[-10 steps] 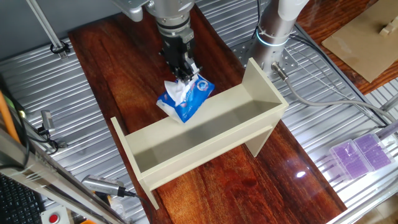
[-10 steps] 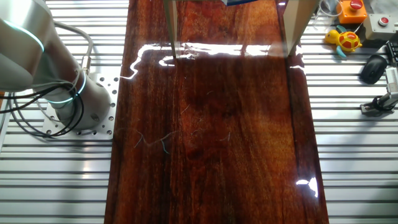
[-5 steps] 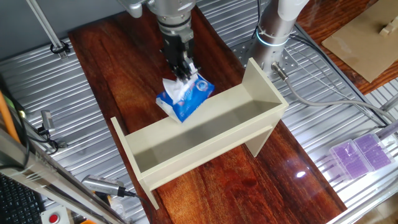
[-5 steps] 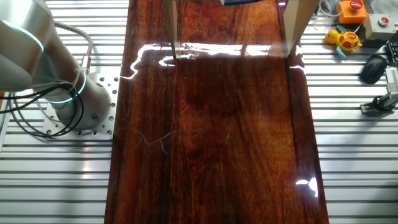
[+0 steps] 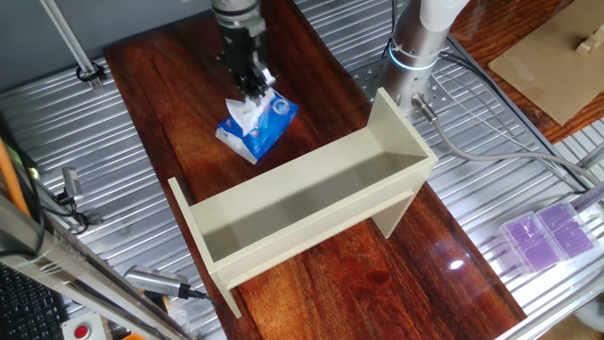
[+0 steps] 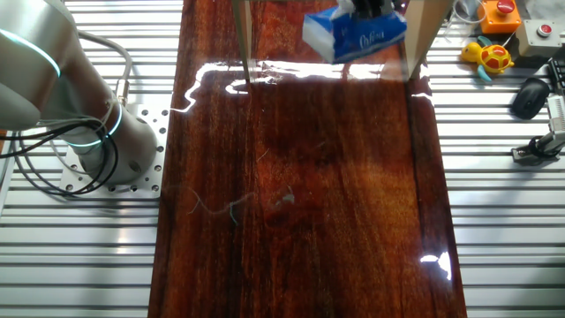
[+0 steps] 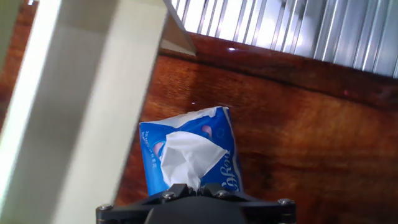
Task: Take the object down from the shelf
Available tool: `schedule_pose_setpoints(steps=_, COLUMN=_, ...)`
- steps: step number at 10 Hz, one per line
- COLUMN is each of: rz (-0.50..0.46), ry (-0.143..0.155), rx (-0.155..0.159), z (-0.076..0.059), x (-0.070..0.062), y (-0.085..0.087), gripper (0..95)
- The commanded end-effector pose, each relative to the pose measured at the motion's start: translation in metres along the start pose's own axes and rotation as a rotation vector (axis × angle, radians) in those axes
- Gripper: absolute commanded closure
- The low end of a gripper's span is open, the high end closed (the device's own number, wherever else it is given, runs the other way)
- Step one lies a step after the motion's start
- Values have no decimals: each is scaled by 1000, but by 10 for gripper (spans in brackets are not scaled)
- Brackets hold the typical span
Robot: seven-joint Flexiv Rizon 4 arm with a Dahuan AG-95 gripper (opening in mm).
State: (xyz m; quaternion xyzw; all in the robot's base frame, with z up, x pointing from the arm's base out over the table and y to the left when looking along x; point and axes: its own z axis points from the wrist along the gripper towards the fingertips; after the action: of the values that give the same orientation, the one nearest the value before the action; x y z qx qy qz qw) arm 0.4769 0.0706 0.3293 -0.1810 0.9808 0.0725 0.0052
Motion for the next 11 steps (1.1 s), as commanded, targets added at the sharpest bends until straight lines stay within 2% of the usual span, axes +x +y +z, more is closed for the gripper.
schedule_pose_setpoints(steps=1, rz=14, ry=5, rx=12, z=1, x=1, y=-6, gripper=950)
schedule_pose_setpoints(steps=4, rz=32, ry=12, rx=30, z=1, x=1, y=-6, gripper=950)
schedule_pose_setpoints(steps=5, rz=17, ry=6, rx=24, z=2, x=3, y=-15, gripper=950)
schedule_pose_setpoints(steps=8, rz=-50, ry=-7, rx=1, z=16, x=5, y=-70, gripper=950)
schedule_pose_setpoints(steps=11, rz=-76, ry=-13, rx=-1, z=17, x=5, y=-73, gripper=950)
